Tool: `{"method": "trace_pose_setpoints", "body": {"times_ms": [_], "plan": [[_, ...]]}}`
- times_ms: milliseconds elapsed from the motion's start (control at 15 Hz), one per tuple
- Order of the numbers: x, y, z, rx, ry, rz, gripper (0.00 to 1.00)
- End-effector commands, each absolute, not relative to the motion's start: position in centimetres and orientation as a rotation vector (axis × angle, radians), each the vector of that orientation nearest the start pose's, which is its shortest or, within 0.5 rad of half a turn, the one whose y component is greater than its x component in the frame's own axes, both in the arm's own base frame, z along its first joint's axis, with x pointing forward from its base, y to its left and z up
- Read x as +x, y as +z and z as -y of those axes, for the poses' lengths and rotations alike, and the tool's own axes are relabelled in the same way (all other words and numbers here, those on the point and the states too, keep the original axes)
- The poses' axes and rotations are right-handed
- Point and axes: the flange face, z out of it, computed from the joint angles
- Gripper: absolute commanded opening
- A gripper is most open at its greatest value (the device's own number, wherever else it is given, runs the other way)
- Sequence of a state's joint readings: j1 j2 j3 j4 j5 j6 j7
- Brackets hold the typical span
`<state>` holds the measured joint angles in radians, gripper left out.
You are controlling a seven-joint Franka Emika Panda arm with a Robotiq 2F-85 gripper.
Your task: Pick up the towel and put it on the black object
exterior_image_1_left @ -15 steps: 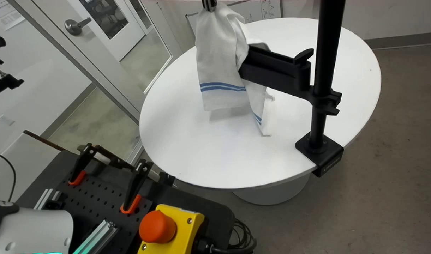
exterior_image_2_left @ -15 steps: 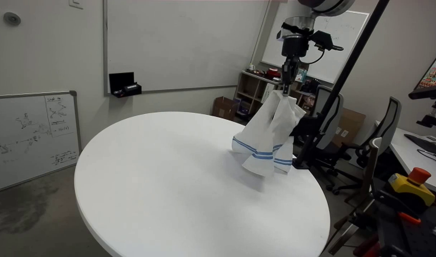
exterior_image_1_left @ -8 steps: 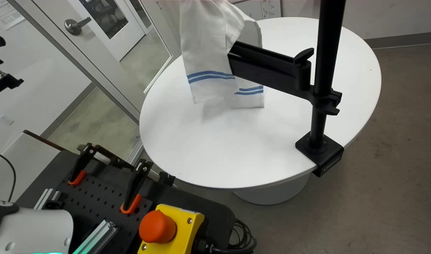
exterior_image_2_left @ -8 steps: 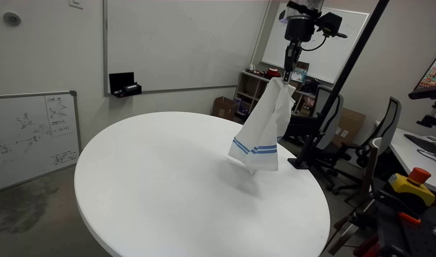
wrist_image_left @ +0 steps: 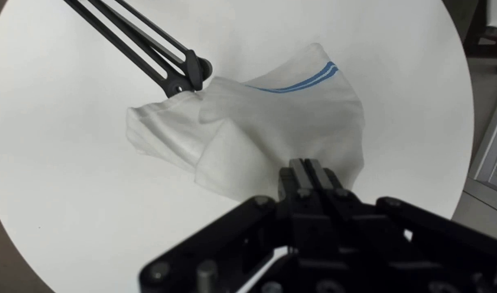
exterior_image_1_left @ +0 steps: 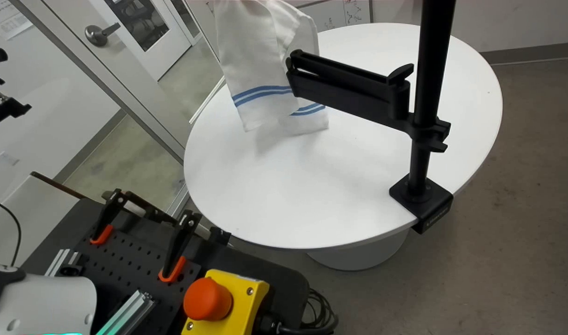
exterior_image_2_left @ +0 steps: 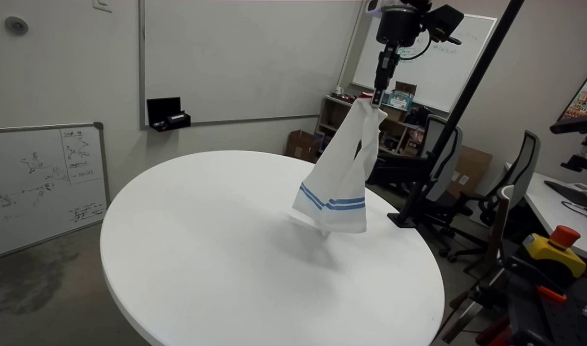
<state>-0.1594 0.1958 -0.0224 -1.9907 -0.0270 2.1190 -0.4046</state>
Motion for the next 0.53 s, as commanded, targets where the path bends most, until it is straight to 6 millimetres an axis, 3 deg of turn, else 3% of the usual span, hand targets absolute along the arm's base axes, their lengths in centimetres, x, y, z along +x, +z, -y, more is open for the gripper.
{"method": "trace_pose_setpoints", "body": {"times_ms": [0,267,467], "plan": [[55.2,38.7,8.3,-3.091,0.051,0.498,0.01],[52.9,41.1,6.1,-3.073,0.021,0.631,0.01],[50.9,41.6,5.4,-3.055,0.053,0.715,0.01]]}}
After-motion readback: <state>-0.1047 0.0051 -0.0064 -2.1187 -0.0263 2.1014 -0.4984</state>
